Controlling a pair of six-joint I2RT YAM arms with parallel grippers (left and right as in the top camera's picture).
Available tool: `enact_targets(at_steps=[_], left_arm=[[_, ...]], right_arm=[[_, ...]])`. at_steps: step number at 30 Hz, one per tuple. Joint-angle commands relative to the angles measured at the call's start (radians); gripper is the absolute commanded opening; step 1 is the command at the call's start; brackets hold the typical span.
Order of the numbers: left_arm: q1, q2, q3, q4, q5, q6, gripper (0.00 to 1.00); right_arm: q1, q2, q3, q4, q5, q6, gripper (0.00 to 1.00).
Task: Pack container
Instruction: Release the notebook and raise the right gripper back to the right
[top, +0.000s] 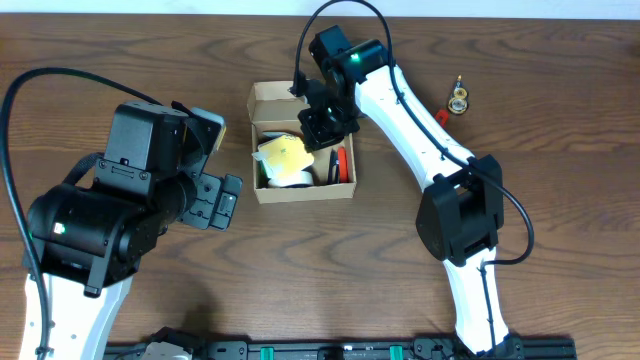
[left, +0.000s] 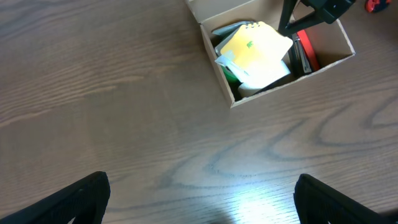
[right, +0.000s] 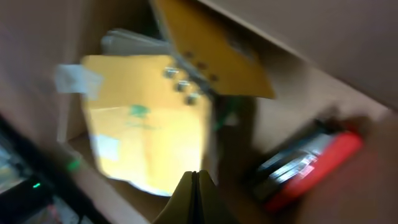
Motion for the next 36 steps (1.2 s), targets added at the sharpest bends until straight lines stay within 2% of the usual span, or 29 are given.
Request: enact_targets(at_steps=[1,24,31,36], left_arm=[[0.0,0.003,0.002,-0.001,-0.007,-0.004,0.95],[0.0,0.003,0.002,-0.001,-0.007,-0.004,0.95],[0.0,0.003,0.002,-0.001,-0.007,-0.004,0.95],[0.0,0.003,0.002,-0.001,-0.007,-0.004,0.95]], right_arm=[[0.002,-0.02,0.005,-0.009,0.148,0.055,0.01],[0.09,-0.01,-0.001,-0.01,0.213,0.073,0.01],[0.047,-0.058,0.051,-0.05,0.216,0.05,0.01],[-0.074,-0.165,0.14,-0.054,0.324,0.05,0.01]])
